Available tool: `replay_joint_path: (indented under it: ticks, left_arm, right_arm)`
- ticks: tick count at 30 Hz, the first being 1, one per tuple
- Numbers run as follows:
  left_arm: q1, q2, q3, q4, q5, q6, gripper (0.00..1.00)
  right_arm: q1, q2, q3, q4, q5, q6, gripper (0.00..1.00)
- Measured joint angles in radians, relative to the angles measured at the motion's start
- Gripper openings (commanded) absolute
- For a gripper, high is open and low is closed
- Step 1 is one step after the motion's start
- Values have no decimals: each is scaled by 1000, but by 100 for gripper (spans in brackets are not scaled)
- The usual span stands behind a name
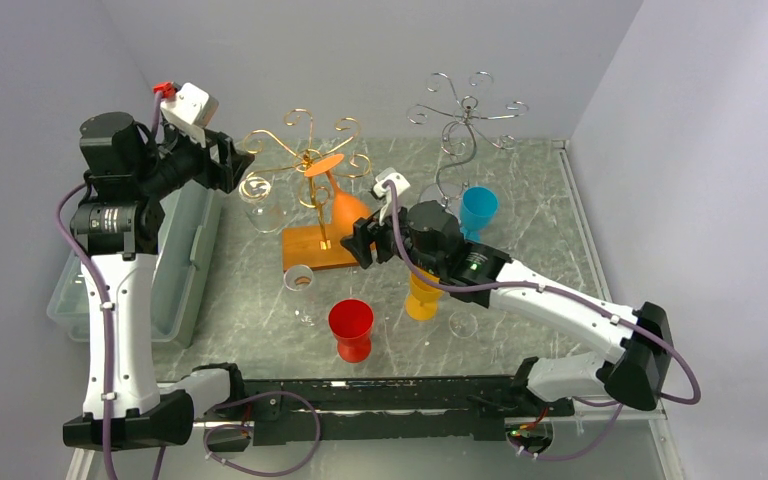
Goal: Place the wine glass upside down on the wine glass rack
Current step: Turn the wine glass upside down at the wine rack.
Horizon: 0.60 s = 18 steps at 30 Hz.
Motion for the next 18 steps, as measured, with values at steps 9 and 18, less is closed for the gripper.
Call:
replay_joint_path:
  ticks: [9,18]
  left_arm:
    - [0,-2,0,-24,-27,2,72]
    - [0,-1,0,-29,-28,4,73]
  right_arm:
    - [-24,53,-13,48,-12,-10,47]
    - [-24,114,-13,84,-42,-24,47]
